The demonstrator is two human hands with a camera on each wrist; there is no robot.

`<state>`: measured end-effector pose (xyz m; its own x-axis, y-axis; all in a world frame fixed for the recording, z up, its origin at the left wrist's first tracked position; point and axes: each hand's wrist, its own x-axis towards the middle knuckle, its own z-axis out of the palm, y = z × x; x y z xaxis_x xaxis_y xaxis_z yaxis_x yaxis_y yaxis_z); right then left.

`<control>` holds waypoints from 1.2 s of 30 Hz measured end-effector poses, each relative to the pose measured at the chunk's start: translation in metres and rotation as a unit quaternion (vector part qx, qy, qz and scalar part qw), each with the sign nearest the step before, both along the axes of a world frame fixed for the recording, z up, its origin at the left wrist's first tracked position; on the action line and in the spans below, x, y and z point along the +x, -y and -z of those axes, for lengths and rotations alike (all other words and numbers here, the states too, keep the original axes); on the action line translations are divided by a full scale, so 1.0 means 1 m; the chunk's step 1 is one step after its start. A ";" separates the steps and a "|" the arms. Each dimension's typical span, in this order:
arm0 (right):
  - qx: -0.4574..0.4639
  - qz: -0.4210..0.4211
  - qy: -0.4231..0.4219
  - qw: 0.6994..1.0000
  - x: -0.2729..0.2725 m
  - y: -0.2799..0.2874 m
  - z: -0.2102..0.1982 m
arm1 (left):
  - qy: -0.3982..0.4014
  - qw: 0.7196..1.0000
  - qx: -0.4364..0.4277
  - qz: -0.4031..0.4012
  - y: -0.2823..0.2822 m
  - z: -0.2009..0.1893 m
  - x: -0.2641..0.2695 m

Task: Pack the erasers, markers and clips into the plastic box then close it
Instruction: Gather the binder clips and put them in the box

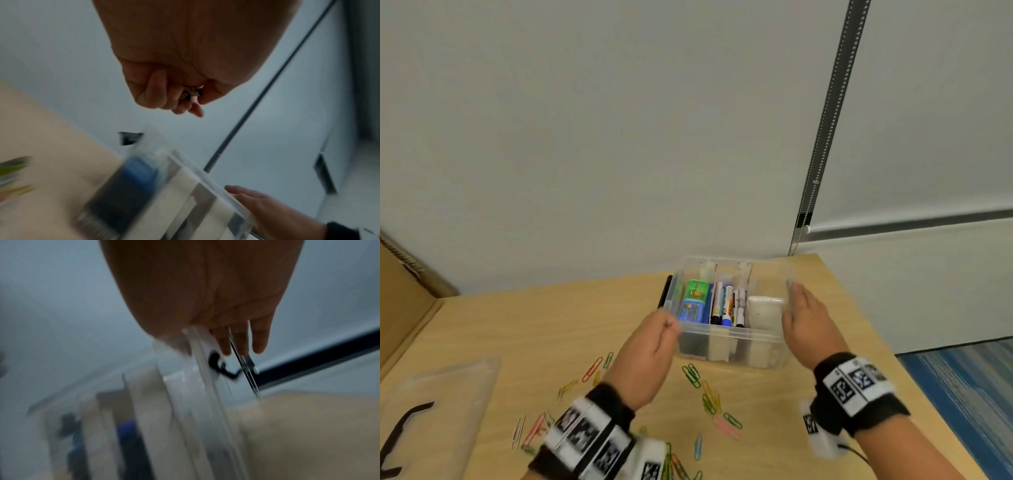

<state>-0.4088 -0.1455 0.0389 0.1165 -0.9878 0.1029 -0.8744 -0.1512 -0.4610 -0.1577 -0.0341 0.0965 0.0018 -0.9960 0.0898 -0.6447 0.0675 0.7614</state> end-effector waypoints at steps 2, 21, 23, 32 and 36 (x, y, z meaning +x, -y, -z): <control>-0.028 0.004 0.049 0.998 0.002 -0.006 0.010 | 0.057 0.997 -0.036 0.026 0.034 -0.021 -0.032; -0.010 0.014 0.048 0.999 0.005 -0.009 0.009 | 0.397 0.893 0.142 0.155 0.210 -0.023 -0.145; -0.008 0.010 0.054 0.998 0.004 -0.009 0.010 | 0.363 0.912 0.110 0.155 0.193 -0.036 -0.131; -0.016 0.001 0.046 0.999 0.003 -0.011 0.007 | 0.247 0.963 -0.049 0.093 0.030 -0.032 -0.014; -0.077 0.032 0.033 0.996 0.009 -0.016 0.004 | 0.264 0.963 0.013 0.052 -0.035 0.007 0.040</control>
